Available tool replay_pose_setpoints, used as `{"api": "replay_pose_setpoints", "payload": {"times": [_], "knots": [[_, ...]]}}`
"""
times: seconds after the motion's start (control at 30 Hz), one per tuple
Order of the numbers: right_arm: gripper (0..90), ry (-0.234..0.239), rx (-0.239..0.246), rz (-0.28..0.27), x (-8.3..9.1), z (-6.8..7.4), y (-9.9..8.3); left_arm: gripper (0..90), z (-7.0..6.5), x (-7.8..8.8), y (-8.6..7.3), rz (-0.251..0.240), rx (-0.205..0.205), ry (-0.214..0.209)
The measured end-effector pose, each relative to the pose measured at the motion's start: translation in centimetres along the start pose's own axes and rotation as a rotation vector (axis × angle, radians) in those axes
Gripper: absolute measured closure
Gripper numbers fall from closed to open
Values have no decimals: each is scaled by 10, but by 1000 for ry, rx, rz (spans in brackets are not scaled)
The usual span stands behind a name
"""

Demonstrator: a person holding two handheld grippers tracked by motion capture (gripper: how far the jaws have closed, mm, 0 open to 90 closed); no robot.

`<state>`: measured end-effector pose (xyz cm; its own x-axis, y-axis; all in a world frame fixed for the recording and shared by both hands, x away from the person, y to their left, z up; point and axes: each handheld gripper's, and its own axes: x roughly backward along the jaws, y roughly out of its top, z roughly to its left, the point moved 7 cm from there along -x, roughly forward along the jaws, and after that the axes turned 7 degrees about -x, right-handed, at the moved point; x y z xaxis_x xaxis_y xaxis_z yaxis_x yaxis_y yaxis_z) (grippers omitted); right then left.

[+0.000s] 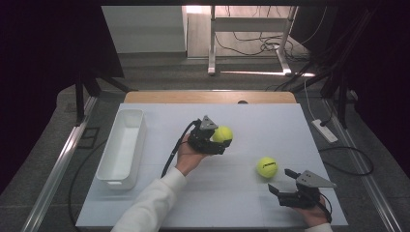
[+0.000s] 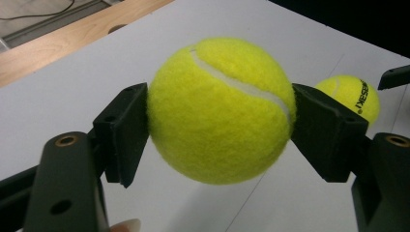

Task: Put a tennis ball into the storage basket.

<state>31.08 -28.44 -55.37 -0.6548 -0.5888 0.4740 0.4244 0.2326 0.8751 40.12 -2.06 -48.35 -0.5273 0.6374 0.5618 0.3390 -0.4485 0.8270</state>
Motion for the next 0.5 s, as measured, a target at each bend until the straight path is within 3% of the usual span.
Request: {"api": "replay_pose_setpoints", "payload": {"times": [0.5], "knots": [[117,-5,2,-6,1,0,1,265,9,22,1,-39,12,28]]}}
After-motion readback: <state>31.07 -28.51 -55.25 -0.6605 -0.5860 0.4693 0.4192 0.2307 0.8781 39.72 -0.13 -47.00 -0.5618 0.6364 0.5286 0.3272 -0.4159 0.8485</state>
